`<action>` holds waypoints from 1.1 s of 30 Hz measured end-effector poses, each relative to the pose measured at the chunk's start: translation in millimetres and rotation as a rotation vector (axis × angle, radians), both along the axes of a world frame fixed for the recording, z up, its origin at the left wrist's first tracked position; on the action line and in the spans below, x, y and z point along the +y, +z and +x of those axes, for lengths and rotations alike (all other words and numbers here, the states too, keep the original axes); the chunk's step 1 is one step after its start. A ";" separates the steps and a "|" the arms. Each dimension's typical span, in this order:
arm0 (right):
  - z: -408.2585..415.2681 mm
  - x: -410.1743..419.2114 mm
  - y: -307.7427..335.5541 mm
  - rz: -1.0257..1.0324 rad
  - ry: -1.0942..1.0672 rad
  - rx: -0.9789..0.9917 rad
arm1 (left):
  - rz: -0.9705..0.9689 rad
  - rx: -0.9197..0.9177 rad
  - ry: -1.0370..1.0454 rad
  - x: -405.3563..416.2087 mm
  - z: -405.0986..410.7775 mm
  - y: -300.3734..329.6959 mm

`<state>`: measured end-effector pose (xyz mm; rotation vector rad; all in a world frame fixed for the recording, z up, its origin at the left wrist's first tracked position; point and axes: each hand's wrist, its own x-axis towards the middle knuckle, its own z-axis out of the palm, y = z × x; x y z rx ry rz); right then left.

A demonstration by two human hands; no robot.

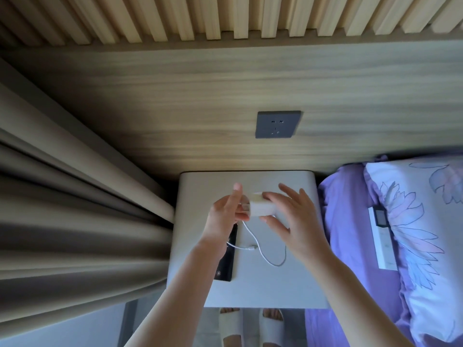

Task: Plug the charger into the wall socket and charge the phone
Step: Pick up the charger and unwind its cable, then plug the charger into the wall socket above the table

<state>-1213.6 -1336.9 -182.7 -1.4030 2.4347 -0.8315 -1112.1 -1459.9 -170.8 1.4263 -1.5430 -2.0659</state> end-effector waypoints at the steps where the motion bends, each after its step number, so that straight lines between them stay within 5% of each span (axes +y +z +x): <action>1: 1.0 0.7 -0.4 -0.019 -0.021 -0.077 | 0.000 -0.005 -0.010 -1.4 0.7 1.5; 7: 6.6 -4.6 10.5 -0.207 -0.274 -0.802 | 0.105 0.107 -0.086 7.7 -3.7 4.3; 14: -14.5 -16.6 27.9 -0.313 -0.386 -1.234 | 0.263 0.286 -0.165 12.4 -26.0 15.5; 22: -45.9 -47.9 51.2 -0.241 -0.476 -0.969 | 0.193 0.272 -0.283 11.0 -43.6 8.1; 27: -59.6 -68.3 44.1 -0.296 -0.544 -1.208 | 0.032 0.170 -0.341 8.8 -44.3 -3.4; 33: -71.0 -81.2 29.3 -0.301 -0.613 -1.266 | -0.047 0.113 -0.359 7.7 -38.7 -18.8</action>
